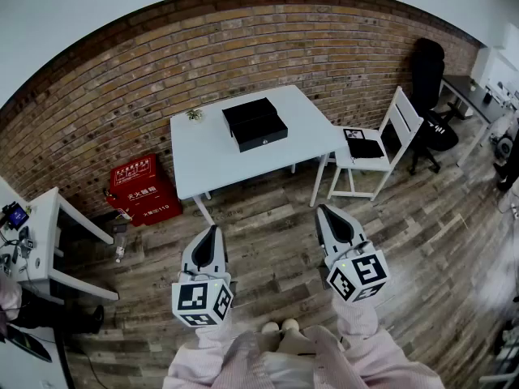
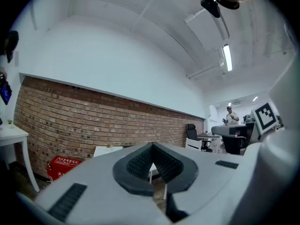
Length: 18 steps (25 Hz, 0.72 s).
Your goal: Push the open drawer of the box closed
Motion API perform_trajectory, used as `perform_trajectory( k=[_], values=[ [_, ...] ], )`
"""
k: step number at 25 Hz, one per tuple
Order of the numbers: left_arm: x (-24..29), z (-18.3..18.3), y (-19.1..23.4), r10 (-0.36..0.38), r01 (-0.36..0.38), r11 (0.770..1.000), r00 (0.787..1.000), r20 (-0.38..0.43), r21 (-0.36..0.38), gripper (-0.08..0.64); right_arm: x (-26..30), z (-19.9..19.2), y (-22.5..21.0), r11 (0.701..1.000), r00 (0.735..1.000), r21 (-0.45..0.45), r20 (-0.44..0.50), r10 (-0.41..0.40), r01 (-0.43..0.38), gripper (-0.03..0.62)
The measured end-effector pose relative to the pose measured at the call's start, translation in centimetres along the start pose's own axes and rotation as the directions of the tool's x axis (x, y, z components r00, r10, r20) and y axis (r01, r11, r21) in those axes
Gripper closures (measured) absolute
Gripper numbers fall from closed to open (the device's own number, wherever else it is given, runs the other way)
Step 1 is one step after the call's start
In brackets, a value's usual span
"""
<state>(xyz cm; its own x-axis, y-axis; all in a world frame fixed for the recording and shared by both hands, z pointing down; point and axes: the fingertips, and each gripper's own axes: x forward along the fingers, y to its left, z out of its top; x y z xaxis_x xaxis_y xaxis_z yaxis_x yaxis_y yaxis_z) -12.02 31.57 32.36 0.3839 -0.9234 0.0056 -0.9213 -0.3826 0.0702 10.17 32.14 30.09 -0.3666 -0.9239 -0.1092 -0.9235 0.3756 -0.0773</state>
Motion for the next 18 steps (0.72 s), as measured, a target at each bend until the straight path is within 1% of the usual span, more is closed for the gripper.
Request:
perform_trajectory(
  k=[10, 14, 18],
  values=[
    [-0.6, 0.4, -0.2, 0.004, -0.004, 1.0, 1.0, 0.006, -0.006, 0.566, -0.9, -0.1, 0.1, 1.0, 1.0, -0.025, -0.014, -0.005, 0.004, 0.591],
    [-0.3, 0.3, -0.6, 0.008, -0.008, 1.0, 1.0, 0.005, -0.012, 0.566, -0.7, 0.1, -0.2, 0.999, 1.0, -0.037, 0.001, -0.004, 0.004, 0.591],
    [0.1, 0.3, -1.3, 0.012, -0.012, 1.0, 1.0, 0.005, -0.015, 0.566, -0.6, -0.2, -1.0, 1.0, 1.0, -0.023, -0.002, -0.004, 0.004, 0.591]
  ],
)
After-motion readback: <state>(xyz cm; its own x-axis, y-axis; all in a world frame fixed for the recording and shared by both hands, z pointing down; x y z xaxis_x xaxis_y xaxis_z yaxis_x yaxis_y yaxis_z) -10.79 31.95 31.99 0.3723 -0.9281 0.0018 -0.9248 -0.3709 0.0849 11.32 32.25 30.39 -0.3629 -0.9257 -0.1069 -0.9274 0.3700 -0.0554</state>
